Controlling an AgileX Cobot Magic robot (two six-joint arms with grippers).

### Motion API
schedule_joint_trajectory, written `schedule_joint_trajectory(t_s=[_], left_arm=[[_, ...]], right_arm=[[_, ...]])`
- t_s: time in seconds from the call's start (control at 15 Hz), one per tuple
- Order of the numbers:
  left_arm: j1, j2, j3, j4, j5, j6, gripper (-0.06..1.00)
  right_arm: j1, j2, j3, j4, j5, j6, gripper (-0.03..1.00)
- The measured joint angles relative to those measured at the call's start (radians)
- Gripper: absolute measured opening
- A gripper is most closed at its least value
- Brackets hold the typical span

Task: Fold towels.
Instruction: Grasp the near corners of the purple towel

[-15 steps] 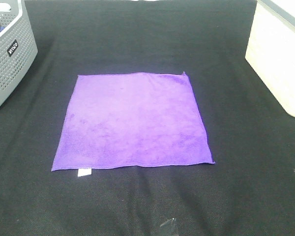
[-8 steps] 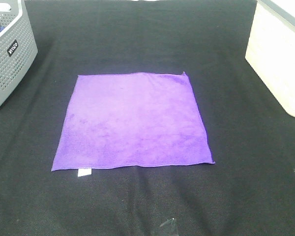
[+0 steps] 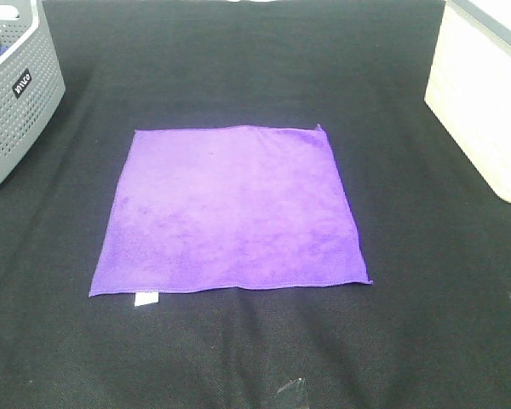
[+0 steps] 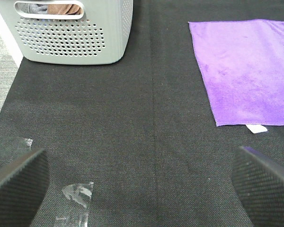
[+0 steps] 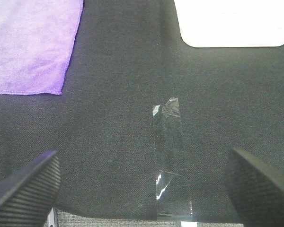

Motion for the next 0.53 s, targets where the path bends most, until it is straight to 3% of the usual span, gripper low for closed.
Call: schedule_joint_trajectory(t_s=[0.53], left_arm=[[0.0, 0.0, 0.0, 0.0, 0.0, 0.0, 0.99]], right_arm=[[0.0, 0.0, 0.0, 0.0, 0.0, 0.0, 0.9]])
